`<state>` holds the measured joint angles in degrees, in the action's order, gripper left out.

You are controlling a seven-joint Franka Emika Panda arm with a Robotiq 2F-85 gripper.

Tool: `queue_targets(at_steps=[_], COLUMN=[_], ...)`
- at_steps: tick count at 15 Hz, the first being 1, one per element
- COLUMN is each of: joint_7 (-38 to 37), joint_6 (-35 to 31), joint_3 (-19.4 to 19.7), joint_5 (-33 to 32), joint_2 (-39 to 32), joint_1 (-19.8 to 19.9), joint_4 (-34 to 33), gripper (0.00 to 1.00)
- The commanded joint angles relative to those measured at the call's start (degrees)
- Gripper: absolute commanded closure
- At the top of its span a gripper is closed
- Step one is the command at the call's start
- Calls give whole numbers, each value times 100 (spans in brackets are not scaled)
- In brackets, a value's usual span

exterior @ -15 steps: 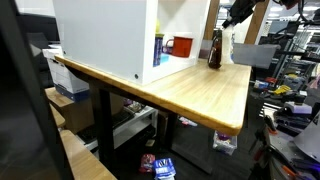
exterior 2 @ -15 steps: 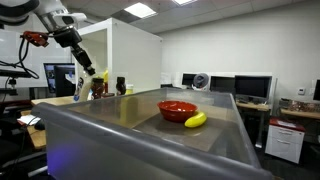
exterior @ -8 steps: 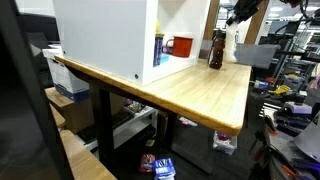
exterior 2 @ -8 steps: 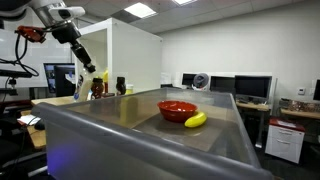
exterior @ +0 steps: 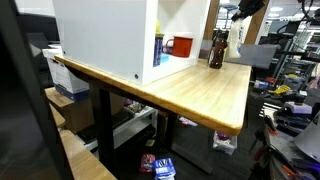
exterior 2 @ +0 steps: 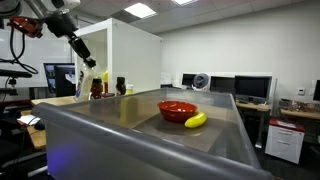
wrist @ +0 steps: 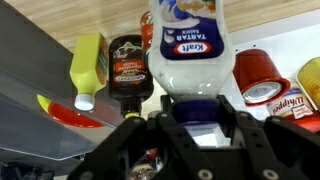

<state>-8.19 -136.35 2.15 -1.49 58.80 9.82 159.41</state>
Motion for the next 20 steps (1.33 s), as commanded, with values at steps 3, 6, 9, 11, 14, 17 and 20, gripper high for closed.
queue_targets(at_steps=[3, 6, 9, 11, 14, 17, 20], joint_7=[180, 215, 181, 144, 173, 390, 594], joint_6=[-132, -406, -621, -830, -1154, -1674, -1913], joint_3=[67, 158, 156, 185, 268, 500, 692], joint_5=[-214, -270, -353, -379, -358, -297, -279], joint_2=[-26, -287, -457, -609, -819, -1122, -1387], joint_1=[201, 257, 373, 451, 527, 475, 486], joint_4=[-11, -6, 0, 1, 2, 3, 6], gripper=[79, 79, 79, 79, 79, 79, 79])
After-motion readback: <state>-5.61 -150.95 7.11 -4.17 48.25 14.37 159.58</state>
